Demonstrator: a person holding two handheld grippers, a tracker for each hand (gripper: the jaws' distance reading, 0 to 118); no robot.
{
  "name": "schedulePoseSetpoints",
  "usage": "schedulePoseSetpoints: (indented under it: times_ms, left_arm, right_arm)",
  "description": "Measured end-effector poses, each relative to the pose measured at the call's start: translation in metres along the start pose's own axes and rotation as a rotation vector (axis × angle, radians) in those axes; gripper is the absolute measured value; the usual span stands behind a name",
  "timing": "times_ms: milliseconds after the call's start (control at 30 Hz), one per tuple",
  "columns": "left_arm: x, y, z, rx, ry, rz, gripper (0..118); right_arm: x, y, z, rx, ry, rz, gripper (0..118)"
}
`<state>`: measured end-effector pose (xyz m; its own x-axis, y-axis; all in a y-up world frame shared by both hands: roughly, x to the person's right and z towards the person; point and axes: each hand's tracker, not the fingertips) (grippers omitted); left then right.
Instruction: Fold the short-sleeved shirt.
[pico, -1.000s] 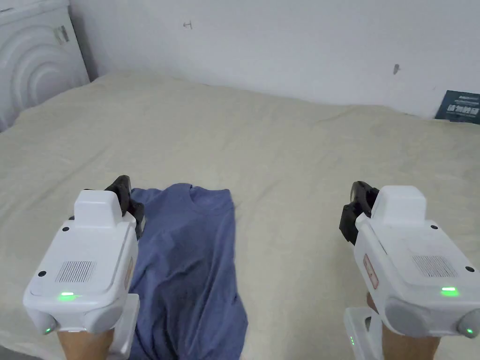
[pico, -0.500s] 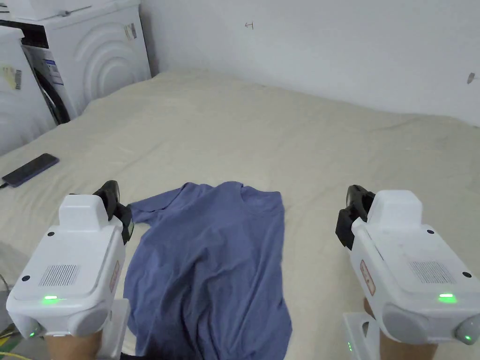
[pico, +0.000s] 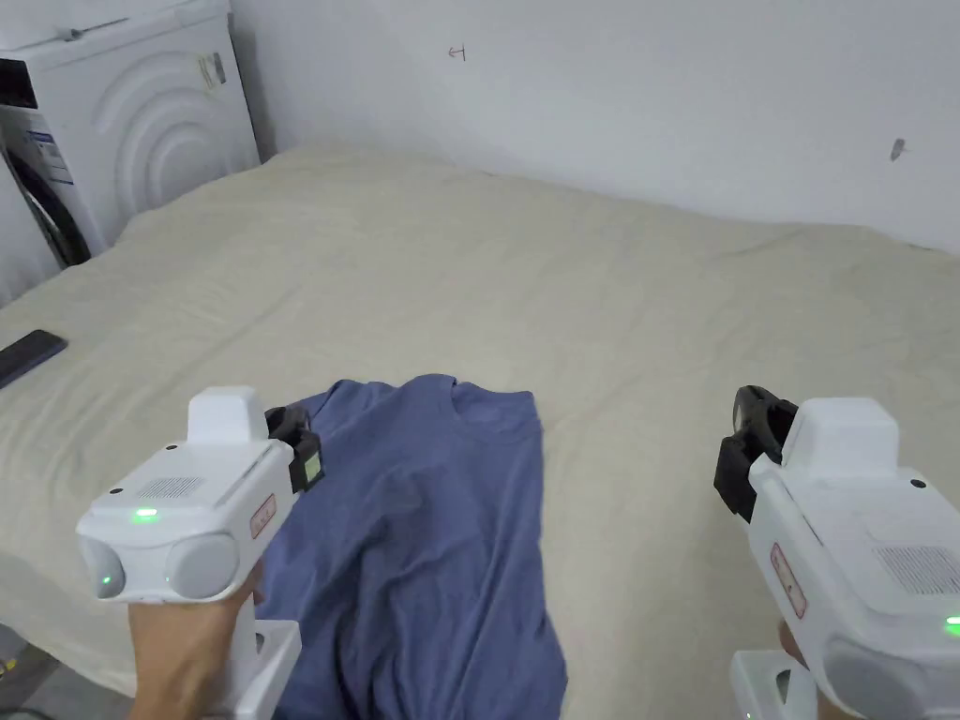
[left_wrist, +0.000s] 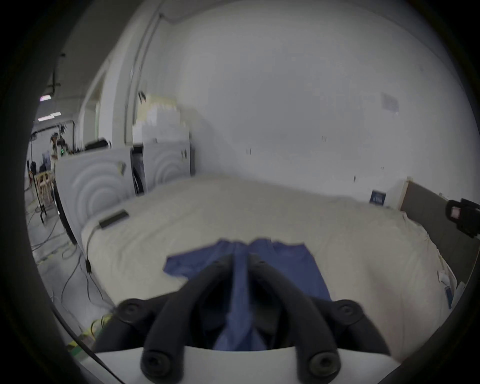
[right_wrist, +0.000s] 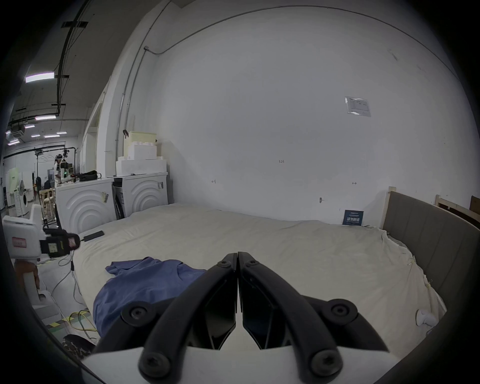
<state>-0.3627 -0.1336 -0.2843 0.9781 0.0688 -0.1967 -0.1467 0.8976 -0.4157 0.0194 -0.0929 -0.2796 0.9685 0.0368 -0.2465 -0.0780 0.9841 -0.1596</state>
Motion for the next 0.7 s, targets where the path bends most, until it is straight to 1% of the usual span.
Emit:
schedulePoseSetpoints:
  times_ms: [33,67,133,167,200,267,333,433,500,567,600,633,667,700]
  left_arm:
    - [0.004,-0.002,-0.014,-0.040,0.009,-0.006,55]
    - [0.007,-0.003,-0.026,-0.087,0.017,-0.006,75]
    - [0.014,-0.008,-0.050,-0.157,0.024,0.027,103]
    - [0.016,-0.011,-0.059,-0.194,0.016,0.039,109]
    - [0.018,-0.015,-0.071,-0.234,0.002,0.054,111]
    - [0.023,-0.023,-0.092,-0.310,0.004,0.044,111]
    - [0.031,-0.035,-0.117,-0.421,0.019,-0.002,110]
    - [0.037,-0.054,-0.142,-0.475,-0.005,-0.017,110]
    - [0.041,-0.064,-0.154,-0.549,0.005,-0.019,110]
    - [0.044,-0.075,-0.167,-0.626,0.017,-0.033,107]
    - [0.046,-0.080,-0.171,-0.650,0.018,-0.047,99]
    - [0.048,-0.085,-0.173,-0.681,0.012,-0.056,78]
    - [0.050,-0.089,-0.173,-0.685,0.012,-0.064,64]
    - [0.052,-0.091,-0.167,-0.644,0.031,-0.080,61]
  right_arm:
    - [0.004,-0.002,-0.001,-0.007,-0.012,-0.003,0]
    - [0.008,-0.003,-0.001,-0.011,-0.020,-0.005,0]
    - [0.017,-0.007,-0.001,-0.021,-0.041,-0.007,0]
    - [0.020,-0.008,-0.001,-0.026,-0.050,-0.006,0]
    - [0.026,-0.011,-0.001,-0.033,-0.061,-0.005,0]
    - [0.034,-0.015,-0.001,-0.048,-0.079,-0.005,0]
    - [0.043,-0.019,-0.002,-0.064,-0.098,-0.008,0]
    - [0.054,-0.024,0.000,-0.080,-0.124,-0.010,0]
    - [0.061,-0.027,0.001,-0.089,-0.135,-0.007,0]
    - [0.067,-0.030,0.003,-0.100,-0.148,-0.002,0]
    - [0.070,-0.032,0.004,-0.104,-0.153,-0.003,0]
    - [0.073,-0.033,0.004,-0.110,-0.159,-0.004,0]
    - [0.075,-0.035,0.005,-0.114,-0.166,-0.007,0]
    - [0.078,-0.036,0.005,-0.119,-0.172,-0.012,0]
